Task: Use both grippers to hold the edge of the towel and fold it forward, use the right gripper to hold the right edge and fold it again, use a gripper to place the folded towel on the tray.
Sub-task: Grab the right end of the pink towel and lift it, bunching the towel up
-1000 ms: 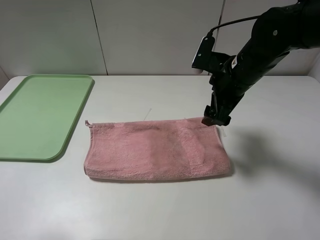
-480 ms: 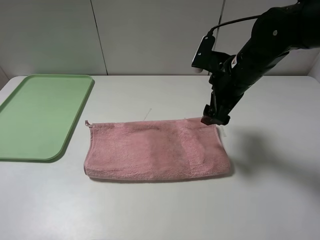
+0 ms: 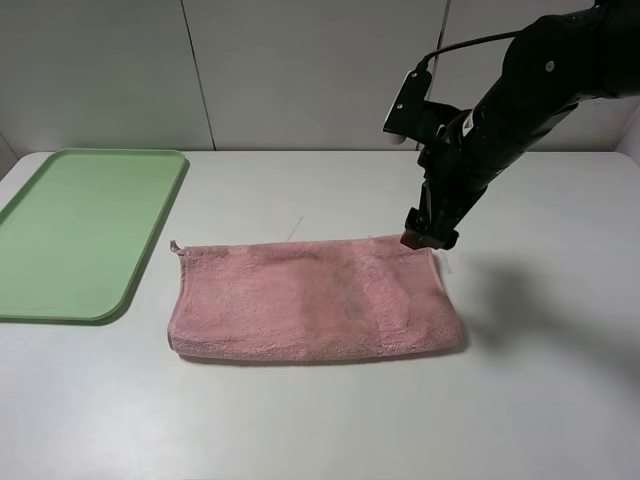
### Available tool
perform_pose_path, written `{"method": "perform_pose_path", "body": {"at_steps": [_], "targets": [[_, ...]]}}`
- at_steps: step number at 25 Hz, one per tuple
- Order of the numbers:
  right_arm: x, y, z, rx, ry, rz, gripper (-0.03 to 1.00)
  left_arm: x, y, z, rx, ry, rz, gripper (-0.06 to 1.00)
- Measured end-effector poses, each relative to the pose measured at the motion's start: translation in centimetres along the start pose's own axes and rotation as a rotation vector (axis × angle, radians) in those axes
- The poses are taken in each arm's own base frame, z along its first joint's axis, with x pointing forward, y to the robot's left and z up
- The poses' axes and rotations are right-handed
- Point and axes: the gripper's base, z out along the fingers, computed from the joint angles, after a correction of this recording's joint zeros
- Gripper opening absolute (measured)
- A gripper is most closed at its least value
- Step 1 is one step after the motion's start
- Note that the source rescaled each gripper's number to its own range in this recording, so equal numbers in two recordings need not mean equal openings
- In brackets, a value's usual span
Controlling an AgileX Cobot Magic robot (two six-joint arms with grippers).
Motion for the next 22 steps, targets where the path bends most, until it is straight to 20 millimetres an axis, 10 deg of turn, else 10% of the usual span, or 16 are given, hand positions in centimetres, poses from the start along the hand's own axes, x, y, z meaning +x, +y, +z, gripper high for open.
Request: {"method": "perform_pose_path", "body": {"at_steps": [22], "targets": [[0.0, 0.0, 0.0, 0.004, -0.005, 0.033, 1.0, 0.8, -1.2, -1.1, -0.148, -0.103, -0.174, 1.0]]}}
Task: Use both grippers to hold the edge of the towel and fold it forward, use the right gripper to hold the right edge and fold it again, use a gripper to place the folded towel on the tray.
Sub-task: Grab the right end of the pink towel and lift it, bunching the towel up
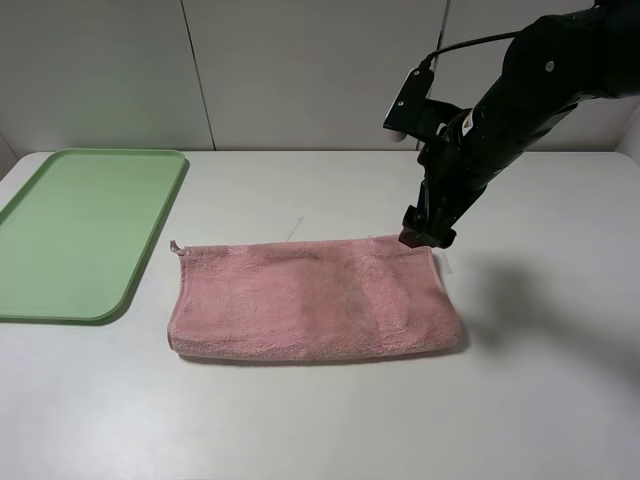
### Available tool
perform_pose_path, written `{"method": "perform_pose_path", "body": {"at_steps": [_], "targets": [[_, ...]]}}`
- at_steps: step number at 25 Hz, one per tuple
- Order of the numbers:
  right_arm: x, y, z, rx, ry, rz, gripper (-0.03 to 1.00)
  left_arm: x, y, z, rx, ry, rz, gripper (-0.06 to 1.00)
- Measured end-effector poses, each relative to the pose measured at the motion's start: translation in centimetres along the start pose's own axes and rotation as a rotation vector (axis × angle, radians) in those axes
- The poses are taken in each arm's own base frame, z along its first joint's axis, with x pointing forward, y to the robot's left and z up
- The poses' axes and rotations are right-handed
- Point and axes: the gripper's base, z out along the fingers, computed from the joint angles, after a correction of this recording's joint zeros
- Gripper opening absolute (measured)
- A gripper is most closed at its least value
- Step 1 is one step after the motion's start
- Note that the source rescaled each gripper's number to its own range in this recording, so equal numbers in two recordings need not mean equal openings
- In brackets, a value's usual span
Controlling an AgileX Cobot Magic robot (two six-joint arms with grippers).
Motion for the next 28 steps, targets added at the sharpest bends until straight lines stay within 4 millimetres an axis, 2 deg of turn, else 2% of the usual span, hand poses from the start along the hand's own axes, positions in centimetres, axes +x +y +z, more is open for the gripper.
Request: {"method": "perform_pose_path", "body": {"at_steps": [4, 15, 22, 28], "targets": [[0.0, 0.0, 0.0, 0.0, 0.0, 0.004, 1.0, 0.91, -0.22, -1.04, -0.014, -0.095, 0.011, 1.0], [0.0, 0.0, 0.0, 0.0, 0.0, 0.023, 1.0, 1.05, -0.2, -1.19, -0.022, -0.108, 0.014, 1.0], [0.03, 0.03, 0.0, -0.003, 0.004, 0.122, 1.0, 1.06, -0.17, -1.19, -0.025, -0.108, 0.015, 1.0], [0.64, 0.54, 0.12, -0.039, 0.061, 0.284, 1.0, 1.06, -0.16, -1.19, -0.026, -0.108, 0.016, 1.0]]}}
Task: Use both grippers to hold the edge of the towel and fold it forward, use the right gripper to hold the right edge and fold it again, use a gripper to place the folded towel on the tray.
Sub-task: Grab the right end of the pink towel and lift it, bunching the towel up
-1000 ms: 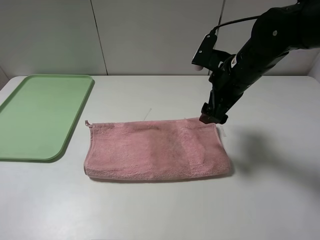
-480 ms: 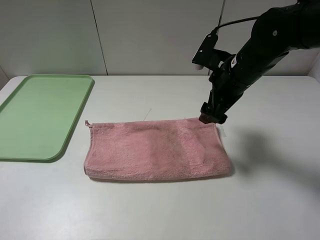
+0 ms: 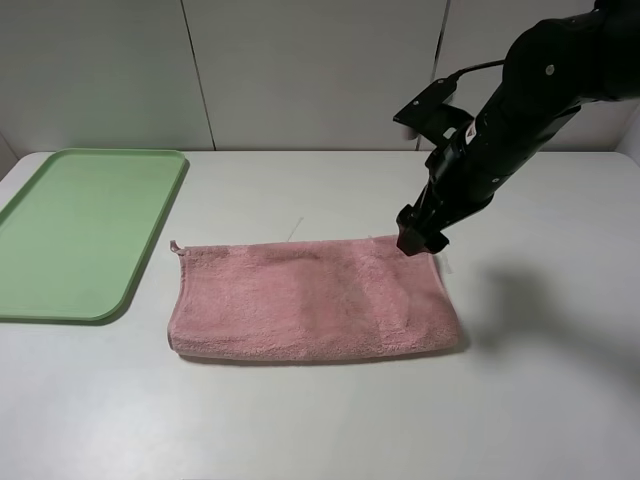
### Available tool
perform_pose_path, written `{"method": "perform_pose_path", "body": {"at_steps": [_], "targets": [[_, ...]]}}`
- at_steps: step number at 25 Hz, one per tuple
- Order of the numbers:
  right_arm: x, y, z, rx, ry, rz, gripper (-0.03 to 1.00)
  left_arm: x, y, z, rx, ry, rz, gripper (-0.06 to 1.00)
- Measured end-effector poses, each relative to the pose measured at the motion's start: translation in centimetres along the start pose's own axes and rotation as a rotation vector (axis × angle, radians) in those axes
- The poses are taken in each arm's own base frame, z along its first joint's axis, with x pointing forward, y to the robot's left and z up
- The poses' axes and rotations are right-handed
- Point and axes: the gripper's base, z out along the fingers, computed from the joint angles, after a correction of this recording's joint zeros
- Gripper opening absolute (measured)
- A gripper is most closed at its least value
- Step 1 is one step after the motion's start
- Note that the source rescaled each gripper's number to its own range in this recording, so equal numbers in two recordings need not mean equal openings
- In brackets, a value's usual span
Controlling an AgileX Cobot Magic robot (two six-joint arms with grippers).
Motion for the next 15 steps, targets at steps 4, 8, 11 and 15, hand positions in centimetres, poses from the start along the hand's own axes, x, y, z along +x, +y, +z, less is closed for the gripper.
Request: {"method": "perform_pose_path", "body": {"at_steps": [4, 8, 11, 15], "targets": [[0.7, 0.3, 0.4, -0.013, 0.032, 0.092, 1.0, 0.0, 0.0, 0.0, 0.0, 0.0, 0.0, 1.0], [1.7, 0.7, 1.1, -0.014, 0.056, 0.121, 1.0, 0.0, 0.0, 0.0, 0.0, 0.0, 0.0, 1.0], [2.7, 1.1, 1.8, -0.016, 0.064, 0.122, 1.0, 0.0, 0.0, 0.0, 0.0, 0.0, 0.0, 1.0], [3.9, 1.8, 2.8, -0.03, 0.056, 0.14, 1.0, 0.0, 0.0, 0.0, 0.0, 0.0, 0.0, 1.0]]}}
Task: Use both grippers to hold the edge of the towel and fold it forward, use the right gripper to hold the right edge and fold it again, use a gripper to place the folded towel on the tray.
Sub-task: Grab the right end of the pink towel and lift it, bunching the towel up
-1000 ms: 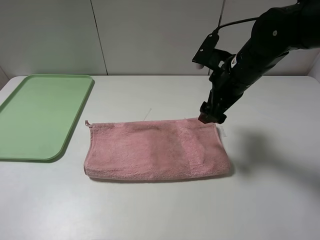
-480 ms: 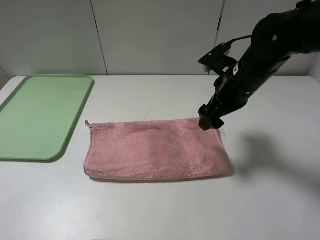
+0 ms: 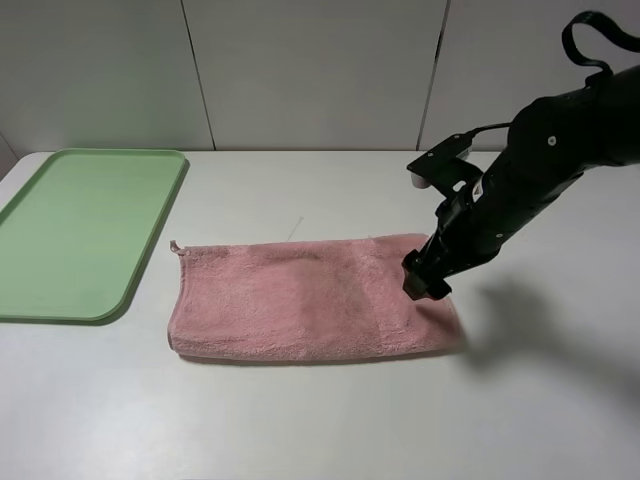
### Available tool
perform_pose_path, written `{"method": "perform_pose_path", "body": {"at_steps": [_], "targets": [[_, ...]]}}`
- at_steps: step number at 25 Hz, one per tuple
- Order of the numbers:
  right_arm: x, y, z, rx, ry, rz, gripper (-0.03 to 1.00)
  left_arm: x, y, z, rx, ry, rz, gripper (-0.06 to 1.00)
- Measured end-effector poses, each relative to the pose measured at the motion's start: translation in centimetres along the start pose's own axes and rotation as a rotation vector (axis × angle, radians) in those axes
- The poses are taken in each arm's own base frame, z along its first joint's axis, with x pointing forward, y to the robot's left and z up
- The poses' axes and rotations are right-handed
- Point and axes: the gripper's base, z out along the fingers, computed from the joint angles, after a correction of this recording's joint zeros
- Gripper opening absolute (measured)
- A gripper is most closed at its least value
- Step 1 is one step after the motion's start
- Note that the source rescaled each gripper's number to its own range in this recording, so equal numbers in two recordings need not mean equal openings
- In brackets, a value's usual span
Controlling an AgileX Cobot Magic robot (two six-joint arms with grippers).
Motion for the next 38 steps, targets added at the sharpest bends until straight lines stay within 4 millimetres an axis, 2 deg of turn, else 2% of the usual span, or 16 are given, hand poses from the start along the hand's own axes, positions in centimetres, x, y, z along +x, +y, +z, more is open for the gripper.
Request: {"method": "perform_pose_path", "body": {"at_steps": [8, 14, 19, 32, 33, 34, 38], "targets": [[0.6, 0.3, 1.6, -0.006, -0.024, 0.029, 1.0, 0.0, 0.0, 0.0, 0.0, 0.0, 0.0, 1.0], [1.0, 0.0, 4.6, -0.033, 0.016, 0.109, 1.0, 0.0, 0.0, 0.0, 0.0, 0.0, 0.0, 1.0], [1.3, 0.0, 6.2, -0.055, 0.033, 0.194, 1.0, 0.0, 0.0, 0.0, 0.0, 0.0, 0.0, 1.0], [1.3, 0.1, 6.7, -0.063, 0.043, 0.297, 1.0, 0.0, 0.0, 0.0, 0.0, 0.0, 0.0, 1.0], [1.3, 0.1, 6.7, -0.065, 0.048, 0.299, 0.97, 0.0, 0.0, 0.0, 0.0, 0.0, 0.0, 1.0], [1.4, 0.1, 6.7, -0.068, 0.057, 0.303, 0.9, 0.0, 0.0, 0.0, 0.0, 0.0, 0.0, 1.0], [1.5, 0.3, 6.6, -0.086, 0.083, 0.359, 0.46, 0.0, 0.0, 0.0, 0.0, 0.0, 0.0, 1.0]]}}
